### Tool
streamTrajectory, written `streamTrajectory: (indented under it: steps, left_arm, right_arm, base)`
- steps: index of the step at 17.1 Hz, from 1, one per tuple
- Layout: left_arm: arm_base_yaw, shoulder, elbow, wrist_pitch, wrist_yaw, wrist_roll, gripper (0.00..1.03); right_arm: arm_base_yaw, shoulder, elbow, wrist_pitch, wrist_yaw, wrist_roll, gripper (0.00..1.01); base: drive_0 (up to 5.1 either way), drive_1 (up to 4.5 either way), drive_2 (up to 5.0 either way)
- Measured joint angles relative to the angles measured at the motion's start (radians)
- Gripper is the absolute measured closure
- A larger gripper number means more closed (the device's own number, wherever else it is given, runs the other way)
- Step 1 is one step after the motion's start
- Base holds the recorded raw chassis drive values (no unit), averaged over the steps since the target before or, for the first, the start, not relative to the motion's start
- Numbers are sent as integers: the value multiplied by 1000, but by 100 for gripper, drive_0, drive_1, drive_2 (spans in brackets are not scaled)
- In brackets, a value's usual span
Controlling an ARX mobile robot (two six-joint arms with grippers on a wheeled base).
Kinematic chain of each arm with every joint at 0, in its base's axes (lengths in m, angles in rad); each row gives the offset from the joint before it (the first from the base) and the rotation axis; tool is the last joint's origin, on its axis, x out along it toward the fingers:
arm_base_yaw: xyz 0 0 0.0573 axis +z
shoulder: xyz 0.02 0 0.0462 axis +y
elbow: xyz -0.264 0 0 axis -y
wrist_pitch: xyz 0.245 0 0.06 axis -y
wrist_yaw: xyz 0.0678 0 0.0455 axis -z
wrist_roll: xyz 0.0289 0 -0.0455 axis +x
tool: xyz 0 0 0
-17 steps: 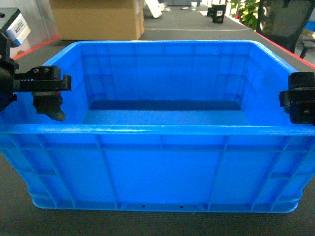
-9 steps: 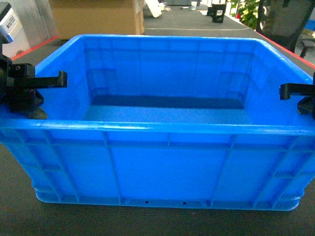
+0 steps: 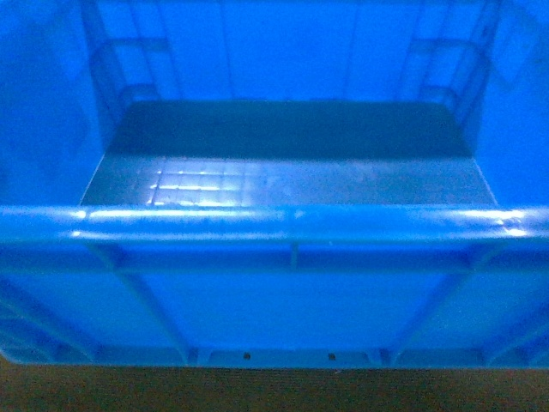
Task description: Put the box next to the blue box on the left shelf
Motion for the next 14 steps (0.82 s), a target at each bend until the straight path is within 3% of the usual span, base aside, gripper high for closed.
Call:
streamTrajectory:
  steps: [4,14]
  left_arm:
    - [-48,-169,-66,12,-56,0,95]
    - [-50,-160,-65,0,-54,-1,95]
  right_arm:
    - [43,-151,-74,50,58,-40,91]
    - [43,-142,-71,39,59,-47,91]
  base:
    - [0,0,0]
    - [-39,-39,-39]
